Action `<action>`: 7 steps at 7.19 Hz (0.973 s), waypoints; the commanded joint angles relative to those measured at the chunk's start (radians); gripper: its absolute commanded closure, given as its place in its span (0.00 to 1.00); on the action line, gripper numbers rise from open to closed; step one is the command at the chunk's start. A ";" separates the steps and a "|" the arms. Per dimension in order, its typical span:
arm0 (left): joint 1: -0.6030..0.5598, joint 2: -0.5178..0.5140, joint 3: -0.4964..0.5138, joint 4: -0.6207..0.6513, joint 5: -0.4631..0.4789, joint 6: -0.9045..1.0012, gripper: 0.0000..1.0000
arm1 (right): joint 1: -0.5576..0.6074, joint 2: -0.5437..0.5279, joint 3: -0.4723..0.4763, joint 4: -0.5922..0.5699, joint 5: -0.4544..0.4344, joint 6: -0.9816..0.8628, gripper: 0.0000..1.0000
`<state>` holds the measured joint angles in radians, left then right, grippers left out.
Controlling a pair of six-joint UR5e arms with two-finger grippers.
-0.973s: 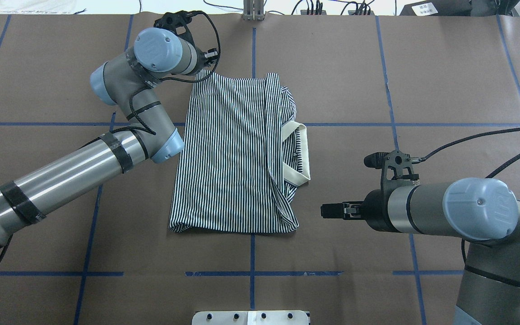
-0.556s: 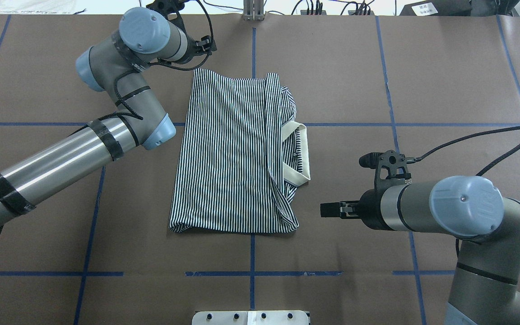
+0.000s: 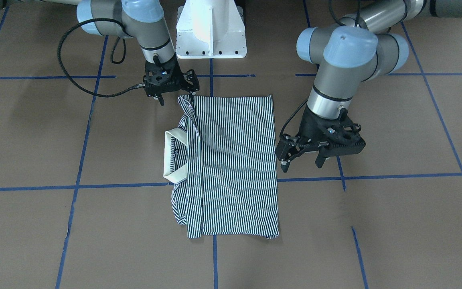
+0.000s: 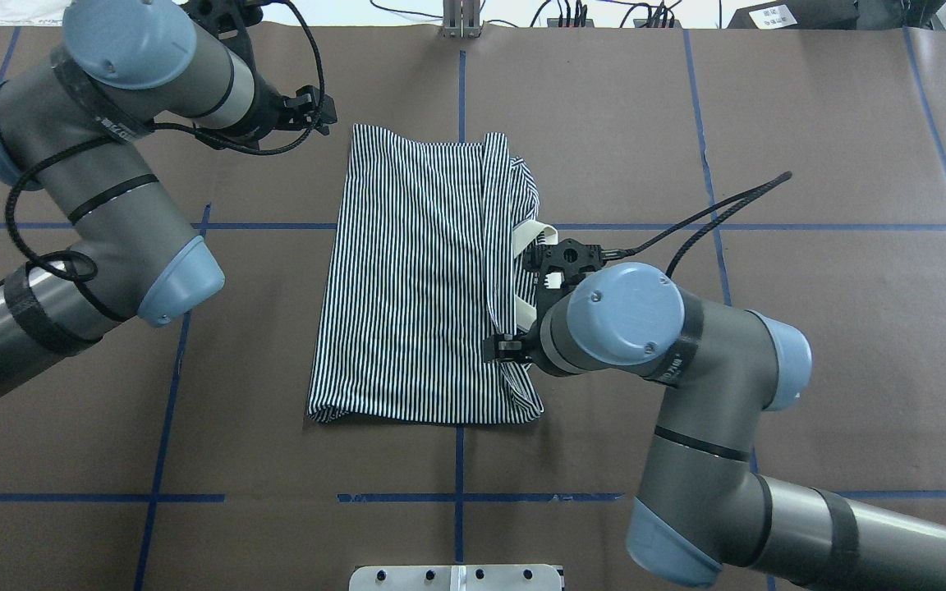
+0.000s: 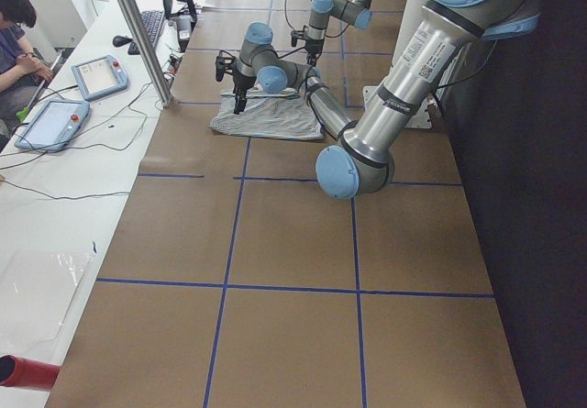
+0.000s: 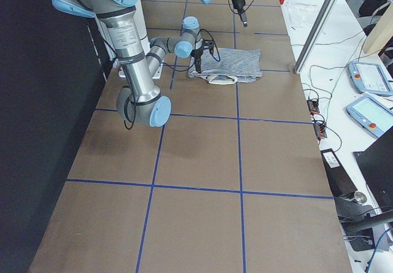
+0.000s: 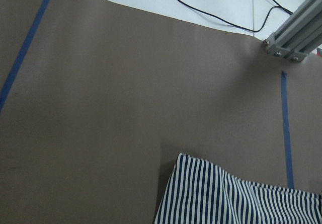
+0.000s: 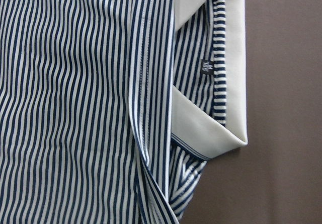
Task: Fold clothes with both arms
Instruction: 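Move the right gripper to the collar side of the shirt while the left arm withdraws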
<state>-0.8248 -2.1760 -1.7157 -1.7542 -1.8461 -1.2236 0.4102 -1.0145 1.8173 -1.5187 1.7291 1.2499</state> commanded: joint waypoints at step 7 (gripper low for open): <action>0.023 0.048 -0.061 0.026 -0.015 0.001 0.00 | -0.036 0.102 -0.153 -0.184 0.012 -0.144 0.00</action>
<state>-0.8030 -2.1290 -1.7858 -1.7150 -1.8608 -1.2235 0.3828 -0.9069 1.6637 -1.6867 1.7409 1.1160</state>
